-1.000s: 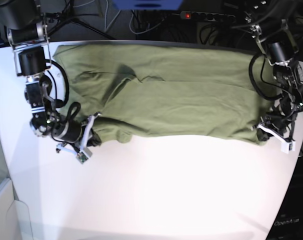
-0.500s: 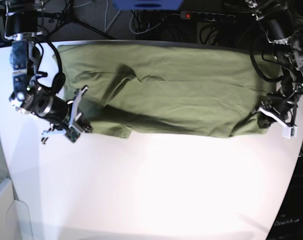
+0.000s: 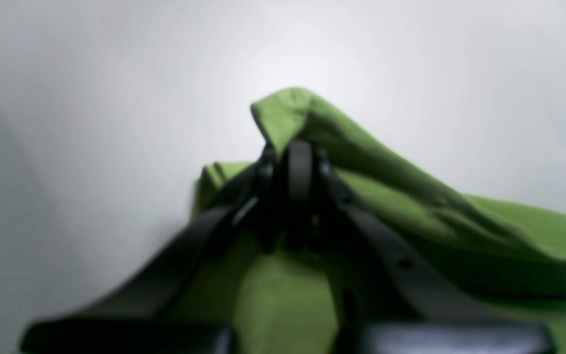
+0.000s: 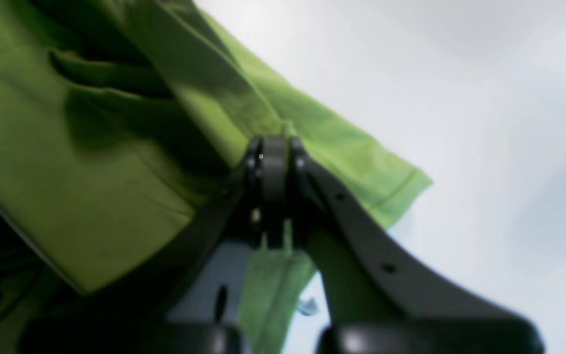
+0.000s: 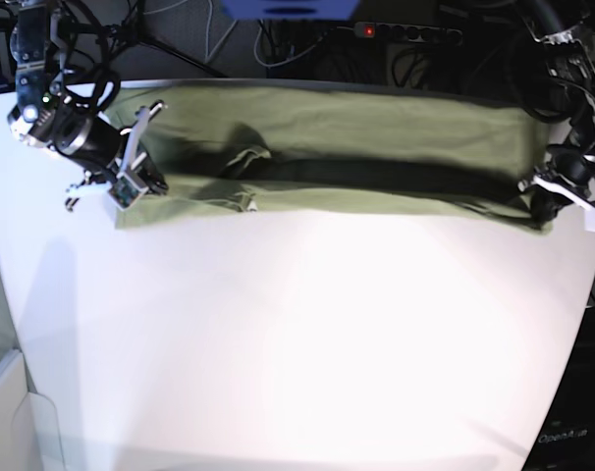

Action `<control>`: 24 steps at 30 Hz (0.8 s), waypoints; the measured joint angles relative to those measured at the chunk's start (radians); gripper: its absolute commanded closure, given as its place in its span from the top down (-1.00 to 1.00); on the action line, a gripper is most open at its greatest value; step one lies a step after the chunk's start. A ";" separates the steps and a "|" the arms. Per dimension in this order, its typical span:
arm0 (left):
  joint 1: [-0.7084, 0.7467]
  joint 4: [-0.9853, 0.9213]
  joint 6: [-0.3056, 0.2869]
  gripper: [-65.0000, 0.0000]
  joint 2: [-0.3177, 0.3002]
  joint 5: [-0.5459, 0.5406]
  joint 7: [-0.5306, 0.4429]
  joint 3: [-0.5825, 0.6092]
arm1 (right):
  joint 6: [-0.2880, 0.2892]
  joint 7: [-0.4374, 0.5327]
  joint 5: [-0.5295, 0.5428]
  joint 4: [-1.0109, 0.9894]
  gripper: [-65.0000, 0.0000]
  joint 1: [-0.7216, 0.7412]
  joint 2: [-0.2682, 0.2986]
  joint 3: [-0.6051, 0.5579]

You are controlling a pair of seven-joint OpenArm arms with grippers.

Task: Fold the T-shirt properly
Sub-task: 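Lift the hem with both grippers and fold it toward the collar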

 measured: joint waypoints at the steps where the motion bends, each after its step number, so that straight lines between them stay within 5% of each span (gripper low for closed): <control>1: 0.000 0.000 0.000 -0.90 -0.001 0.000 0.000 -0.007 | 0.000 0.011 -0.001 0.000 -0.96 -0.017 -0.001 0.000; 16: 0.078 0.002 0.000 -0.90 0.000 -0.005 -0.002 -0.008 | 0.000 0.153 0.000 0.000 -0.96 -0.196 -0.011 0.000; 20: 0.095 0.030 -0.087 -0.90 0.011 -0.002 -0.008 -0.009 | 0.000 0.178 -0.002 0.000 -0.96 -0.242 -0.011 0.000; 24: 0.129 0.072 -0.111 -0.90 0.042 0.000 -0.004 -0.008 | -0.001 0.231 0.000 0.000 -0.96 -0.283 -0.010 0.001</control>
